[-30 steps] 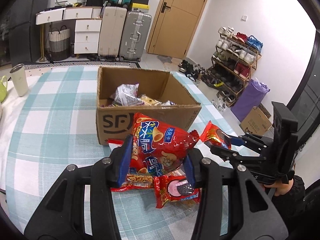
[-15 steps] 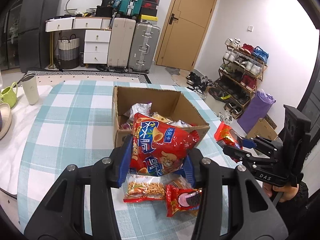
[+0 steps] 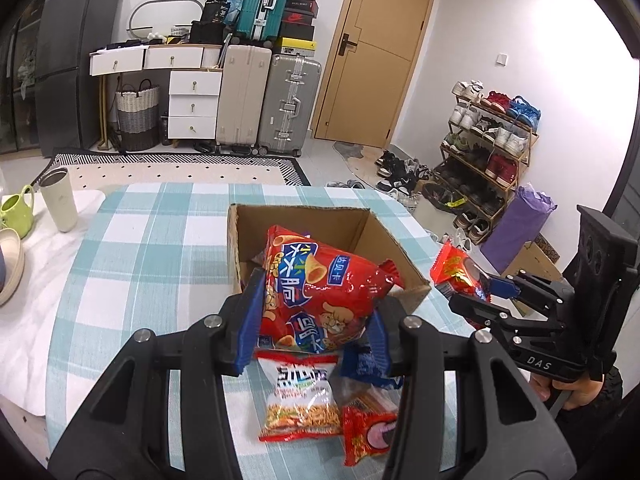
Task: Organize snacks
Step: 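Lift both red packs and carry them over the cardboard box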
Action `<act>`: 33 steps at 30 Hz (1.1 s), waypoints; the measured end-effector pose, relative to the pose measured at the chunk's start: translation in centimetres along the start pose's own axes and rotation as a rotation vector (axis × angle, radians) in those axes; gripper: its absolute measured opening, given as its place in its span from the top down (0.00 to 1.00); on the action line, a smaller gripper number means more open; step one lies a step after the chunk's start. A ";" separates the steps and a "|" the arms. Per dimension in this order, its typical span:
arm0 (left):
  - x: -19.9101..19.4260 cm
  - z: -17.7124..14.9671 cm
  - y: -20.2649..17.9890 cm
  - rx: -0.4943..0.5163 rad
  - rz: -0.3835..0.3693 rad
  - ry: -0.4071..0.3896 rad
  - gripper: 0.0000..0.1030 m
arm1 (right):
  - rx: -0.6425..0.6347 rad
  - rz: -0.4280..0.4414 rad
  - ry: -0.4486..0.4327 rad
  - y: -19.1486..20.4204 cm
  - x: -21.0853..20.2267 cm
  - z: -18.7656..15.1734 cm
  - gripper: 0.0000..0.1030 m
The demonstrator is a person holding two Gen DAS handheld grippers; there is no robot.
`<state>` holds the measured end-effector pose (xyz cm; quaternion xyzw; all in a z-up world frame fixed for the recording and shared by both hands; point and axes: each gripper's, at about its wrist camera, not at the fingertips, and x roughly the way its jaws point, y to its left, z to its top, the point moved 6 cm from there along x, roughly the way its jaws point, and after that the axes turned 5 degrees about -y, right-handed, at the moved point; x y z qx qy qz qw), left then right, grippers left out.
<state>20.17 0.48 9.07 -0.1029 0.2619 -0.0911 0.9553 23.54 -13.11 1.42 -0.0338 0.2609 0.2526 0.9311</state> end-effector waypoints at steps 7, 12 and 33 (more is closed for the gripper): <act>1.2 1.7 0.2 0.001 0.017 -0.013 0.59 | -0.005 0.011 -0.005 0.1 1.2 1.1 0.58; 2.4 3.2 0.4 0.010 0.025 -0.020 0.59 | -0.005 0.018 -0.008 0.1 2.3 1.8 0.58; 10.3 4.2 2.1 0.064 0.071 0.028 0.59 | 0.009 0.038 0.035 -1.6 8.3 3.1 0.58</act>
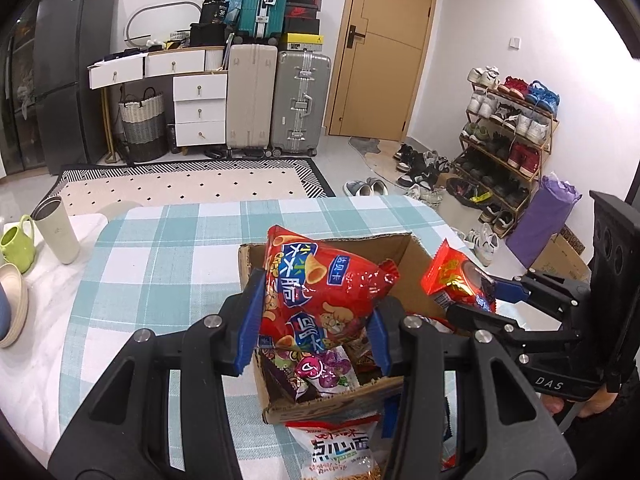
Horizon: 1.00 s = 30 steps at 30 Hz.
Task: Organize snacks
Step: 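Lift both red packs and carry them over the cardboard box, then lower both red packs into the box and open both tools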
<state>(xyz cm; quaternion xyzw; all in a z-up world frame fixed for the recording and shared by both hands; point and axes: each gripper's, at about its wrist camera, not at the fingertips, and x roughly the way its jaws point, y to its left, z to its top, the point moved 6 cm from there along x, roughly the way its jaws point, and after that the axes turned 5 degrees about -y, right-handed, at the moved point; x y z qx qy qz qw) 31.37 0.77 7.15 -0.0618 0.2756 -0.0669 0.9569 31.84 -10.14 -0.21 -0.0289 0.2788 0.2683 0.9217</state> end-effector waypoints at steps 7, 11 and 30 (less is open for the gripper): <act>3.4 -0.6 0.3 0.018 0.002 0.031 0.59 | -0.009 0.008 0.019 -0.4 2.1 0.1 0.58; 5.1 -0.8 0.3 0.027 0.006 0.044 0.59 | -0.014 0.013 0.033 -0.5 3.2 -0.1 0.58; 10.8 -2.9 -0.8 0.109 -0.001 0.088 0.58 | -0.064 -0.019 0.056 -0.7 6.2 -0.3 0.58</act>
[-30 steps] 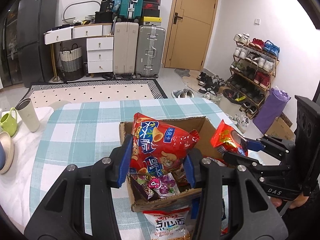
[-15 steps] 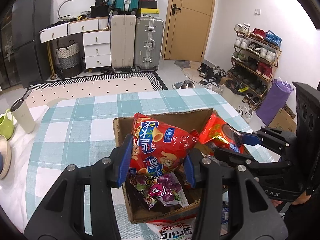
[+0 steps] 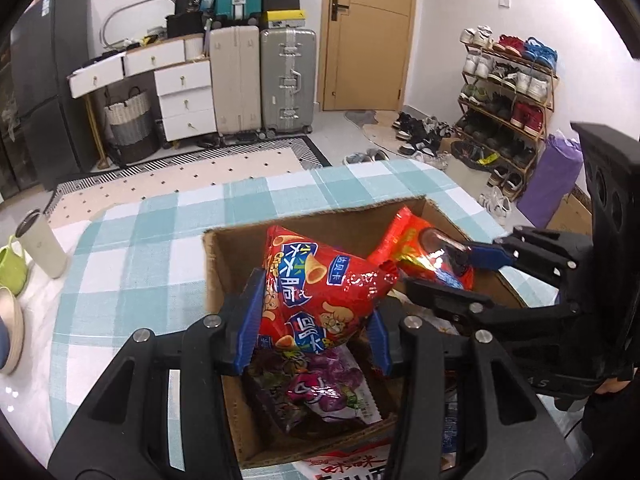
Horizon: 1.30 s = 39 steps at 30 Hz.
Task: Organize snacks
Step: 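Lower both red packs into the box and open both tools, then move both open tools back to the remaining snacks on the table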
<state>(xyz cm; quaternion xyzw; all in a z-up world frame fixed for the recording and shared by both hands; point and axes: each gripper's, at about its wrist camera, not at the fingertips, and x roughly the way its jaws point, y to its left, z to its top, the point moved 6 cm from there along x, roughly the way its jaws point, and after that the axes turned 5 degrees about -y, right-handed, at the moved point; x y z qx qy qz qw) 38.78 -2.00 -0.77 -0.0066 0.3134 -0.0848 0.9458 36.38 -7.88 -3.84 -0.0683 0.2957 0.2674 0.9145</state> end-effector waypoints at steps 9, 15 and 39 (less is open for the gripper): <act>2.7 -1.5 0.7 -0.024 -0.010 0.060 0.58 | -0.042 -0.025 0.001 0.0 0.7 0.0 0.58; 3.5 -1.9 0.6 -0.011 -0.005 0.067 0.57 | -0.050 -0.016 0.006 0.3 1.0 0.0 0.58; -5.3 -2.0 1.1 -0.047 0.022 -0.011 0.01 | 0.080 -0.104 -0.070 -1.3 -7.5 -1.5 0.01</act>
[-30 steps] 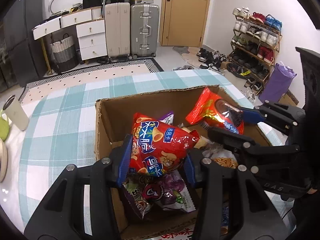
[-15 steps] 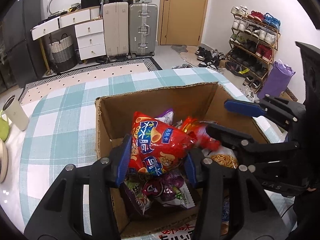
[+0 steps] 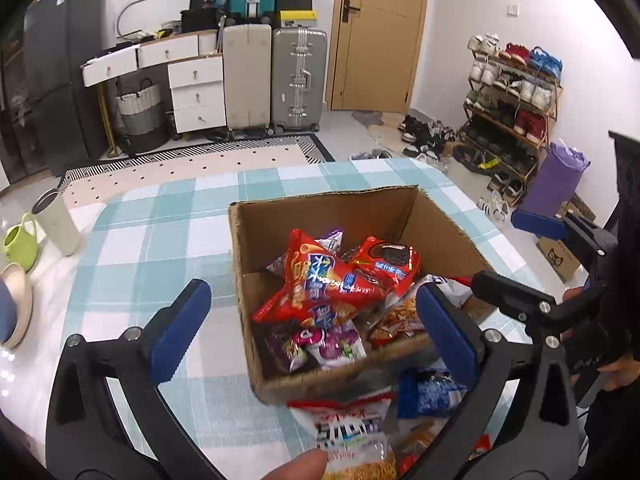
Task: Organize snacks
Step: 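Move both open tools back to the remaining snacks on the table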
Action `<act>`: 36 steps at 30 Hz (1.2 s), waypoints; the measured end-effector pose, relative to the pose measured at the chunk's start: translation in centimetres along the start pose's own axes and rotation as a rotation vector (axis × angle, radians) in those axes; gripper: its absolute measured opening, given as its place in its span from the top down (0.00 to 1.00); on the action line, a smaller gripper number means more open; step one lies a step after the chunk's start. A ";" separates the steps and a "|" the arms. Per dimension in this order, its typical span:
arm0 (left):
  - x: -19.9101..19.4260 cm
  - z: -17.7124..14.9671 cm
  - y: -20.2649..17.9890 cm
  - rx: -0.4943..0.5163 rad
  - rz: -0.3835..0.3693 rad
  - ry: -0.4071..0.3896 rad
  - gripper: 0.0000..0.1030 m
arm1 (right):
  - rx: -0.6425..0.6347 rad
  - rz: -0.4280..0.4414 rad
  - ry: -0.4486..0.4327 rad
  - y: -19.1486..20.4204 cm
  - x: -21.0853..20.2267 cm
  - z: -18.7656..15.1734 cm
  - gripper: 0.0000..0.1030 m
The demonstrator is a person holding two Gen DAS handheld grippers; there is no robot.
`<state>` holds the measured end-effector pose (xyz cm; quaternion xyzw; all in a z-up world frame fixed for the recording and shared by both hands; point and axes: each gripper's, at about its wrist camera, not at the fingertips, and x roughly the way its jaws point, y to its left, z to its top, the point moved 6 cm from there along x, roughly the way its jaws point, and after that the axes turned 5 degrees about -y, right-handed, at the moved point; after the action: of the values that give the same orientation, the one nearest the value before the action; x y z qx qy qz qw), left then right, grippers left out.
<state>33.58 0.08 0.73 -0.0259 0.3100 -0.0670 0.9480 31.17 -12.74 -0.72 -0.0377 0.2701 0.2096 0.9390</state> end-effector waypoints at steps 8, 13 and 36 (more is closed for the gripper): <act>-4.3 -2.5 0.1 -0.025 0.027 0.015 0.01 | 0.024 0.030 0.019 0.6 -2.2 -2.0 0.01; -6.2 -3.9 0.1 -0.039 0.028 0.019 0.01 | 0.035 0.034 0.028 1.0 -3.1 -3.1 0.01; -10.3 -10.0 1.0 -0.085 0.061 0.083 0.01 | 0.107 0.032 0.092 2.2 -6.5 -8.6 0.01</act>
<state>19.59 2.48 -1.38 -0.0542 0.3523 -0.0259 0.9340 21.04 -14.76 -4.49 0.0073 0.3242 0.2077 0.9229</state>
